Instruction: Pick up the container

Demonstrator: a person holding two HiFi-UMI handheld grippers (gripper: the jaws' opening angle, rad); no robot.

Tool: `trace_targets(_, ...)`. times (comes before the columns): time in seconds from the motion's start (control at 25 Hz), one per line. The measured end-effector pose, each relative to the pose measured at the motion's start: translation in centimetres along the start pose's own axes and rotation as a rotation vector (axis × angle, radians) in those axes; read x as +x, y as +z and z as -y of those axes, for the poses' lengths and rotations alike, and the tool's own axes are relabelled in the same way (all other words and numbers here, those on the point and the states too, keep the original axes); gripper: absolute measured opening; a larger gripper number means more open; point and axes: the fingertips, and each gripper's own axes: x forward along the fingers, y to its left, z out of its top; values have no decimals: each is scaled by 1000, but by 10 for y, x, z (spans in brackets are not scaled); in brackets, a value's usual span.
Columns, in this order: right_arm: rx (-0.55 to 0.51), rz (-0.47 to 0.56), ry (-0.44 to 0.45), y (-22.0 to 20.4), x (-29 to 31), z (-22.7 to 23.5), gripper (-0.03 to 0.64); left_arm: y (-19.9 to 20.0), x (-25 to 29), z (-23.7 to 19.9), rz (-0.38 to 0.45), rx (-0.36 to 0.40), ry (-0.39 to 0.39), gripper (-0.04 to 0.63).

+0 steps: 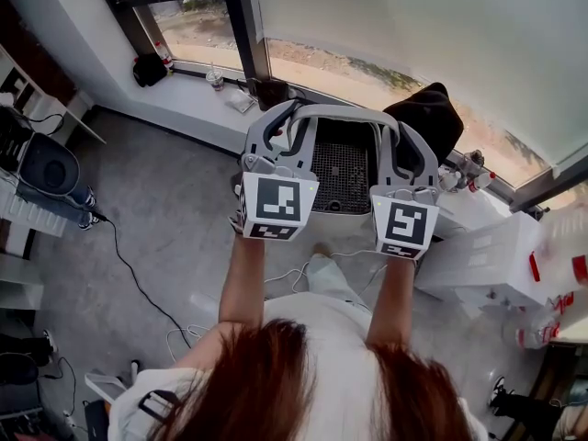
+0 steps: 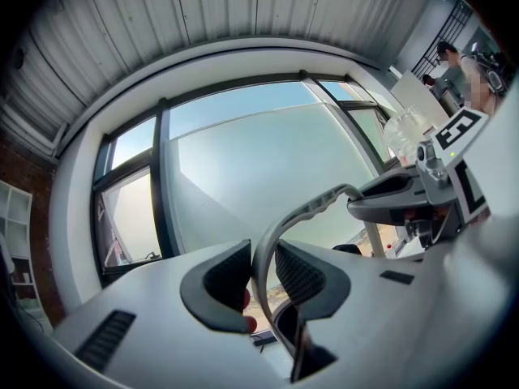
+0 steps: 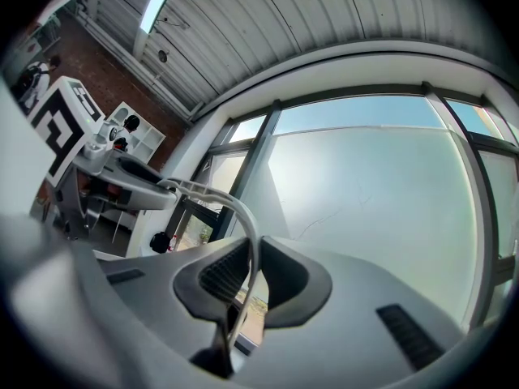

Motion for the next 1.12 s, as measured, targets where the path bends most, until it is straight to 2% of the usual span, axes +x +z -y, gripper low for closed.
trace_targets(0.72, -25, 6, 12, 20, -64, -11, 58, 16, -62, 24, 21, -25, 9, 98)
trace_targets(1.12, -24, 15, 18, 28, -89, -23, 58, 20, -91, 29, 21, -11, 16, 98)
